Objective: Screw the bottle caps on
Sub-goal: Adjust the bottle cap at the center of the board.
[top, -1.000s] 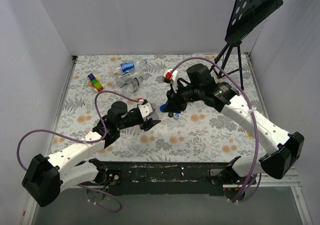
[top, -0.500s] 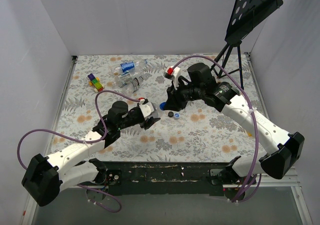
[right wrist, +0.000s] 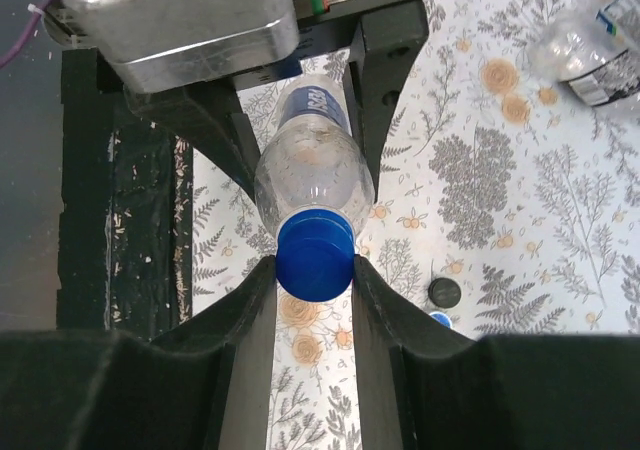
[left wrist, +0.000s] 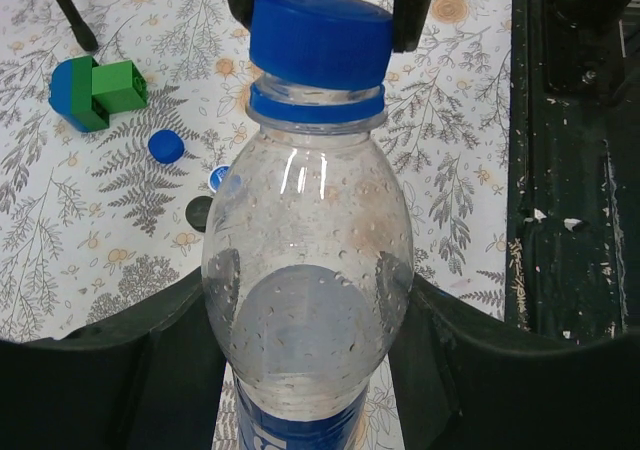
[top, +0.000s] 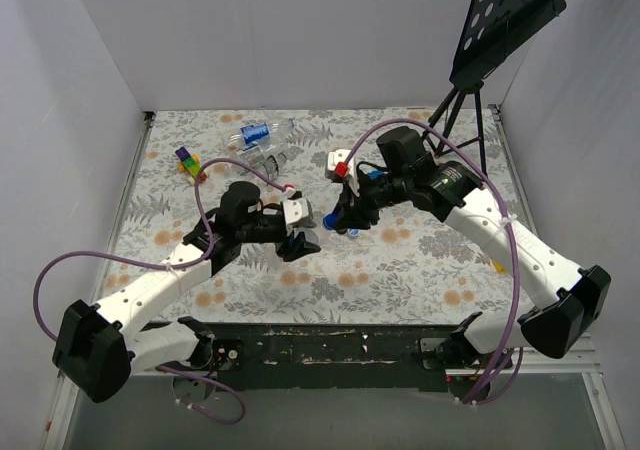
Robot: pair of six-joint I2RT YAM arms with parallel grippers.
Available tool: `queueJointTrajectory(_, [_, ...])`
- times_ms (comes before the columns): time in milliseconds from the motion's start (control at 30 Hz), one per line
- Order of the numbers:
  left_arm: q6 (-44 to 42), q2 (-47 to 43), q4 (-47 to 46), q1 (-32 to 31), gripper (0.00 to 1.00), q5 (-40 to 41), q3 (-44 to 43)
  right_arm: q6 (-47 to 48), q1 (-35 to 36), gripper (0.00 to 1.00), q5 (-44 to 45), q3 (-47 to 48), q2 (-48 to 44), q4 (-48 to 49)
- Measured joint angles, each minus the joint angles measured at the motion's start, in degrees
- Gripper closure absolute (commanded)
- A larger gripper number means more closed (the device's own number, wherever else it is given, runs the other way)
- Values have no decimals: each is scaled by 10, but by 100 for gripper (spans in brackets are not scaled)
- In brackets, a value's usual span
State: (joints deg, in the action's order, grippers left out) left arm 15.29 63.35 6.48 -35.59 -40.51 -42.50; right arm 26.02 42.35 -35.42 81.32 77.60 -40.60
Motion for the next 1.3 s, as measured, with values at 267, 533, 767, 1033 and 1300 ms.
queueJointTrajectory(267, [-11,3,10,10,98,-40,-18,46,-9,99,-32,-6,-22,9])
queueJointTrajectory(533, [-5,-1,-25,9,97,-2,-13,-20,-23,99,-26,-40,-45,70])
queueJointTrajectory(767, [3,-4,-52,-1,97,115,1,-133,-30,99,31,-78,-73,137])
queueJointTrajectory(1033, [9,-5,-57,6,97,201,17,-234,-44,99,84,-81,-108,149])
queueJointTrajectory(1300, [17,-27,-81,6,96,266,25,-280,-47,99,218,-184,-88,114])
